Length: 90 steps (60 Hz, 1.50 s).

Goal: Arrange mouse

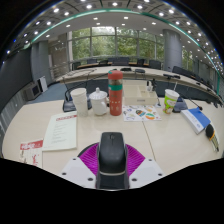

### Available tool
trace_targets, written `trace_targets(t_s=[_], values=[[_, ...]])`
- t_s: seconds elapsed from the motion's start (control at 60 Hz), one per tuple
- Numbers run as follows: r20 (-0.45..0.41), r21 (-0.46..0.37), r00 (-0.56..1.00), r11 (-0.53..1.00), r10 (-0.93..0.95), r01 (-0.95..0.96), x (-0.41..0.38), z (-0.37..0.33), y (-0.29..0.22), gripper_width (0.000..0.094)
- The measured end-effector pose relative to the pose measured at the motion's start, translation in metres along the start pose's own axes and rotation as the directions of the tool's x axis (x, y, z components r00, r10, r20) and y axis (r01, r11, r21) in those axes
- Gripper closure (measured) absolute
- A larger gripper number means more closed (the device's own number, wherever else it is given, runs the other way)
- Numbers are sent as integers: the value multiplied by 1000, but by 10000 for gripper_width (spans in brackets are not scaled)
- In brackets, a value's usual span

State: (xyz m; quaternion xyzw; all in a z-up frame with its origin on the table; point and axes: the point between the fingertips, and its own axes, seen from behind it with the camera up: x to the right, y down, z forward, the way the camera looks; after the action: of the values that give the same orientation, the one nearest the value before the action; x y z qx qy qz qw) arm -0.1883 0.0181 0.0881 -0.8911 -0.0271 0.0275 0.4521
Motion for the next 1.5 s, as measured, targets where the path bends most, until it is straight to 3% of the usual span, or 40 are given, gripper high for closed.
trace_targets(t_s=[0.183,0.333,0.383,0.417,0.483,0.883,1.167,1.5], values=[[-12,-86,1000,996,-10,8,-27,43,52,607],[-27,-149,999,989,-23,19,-25,58,83,495],[-25,-135,999,991,-28,25,-24,56,82,459],[-28,-144,999,989,-29,25,-23,53,83,397],[-32,-164,999,986,-32,26,-23,40,86,80],[-97,-85,995,996,-5,-4,-28,-165,44,87],[-101,-41,995,999,18,-22,-39,-302,70,80],[-99,16,994,999,48,-46,-47,-396,96,80]])
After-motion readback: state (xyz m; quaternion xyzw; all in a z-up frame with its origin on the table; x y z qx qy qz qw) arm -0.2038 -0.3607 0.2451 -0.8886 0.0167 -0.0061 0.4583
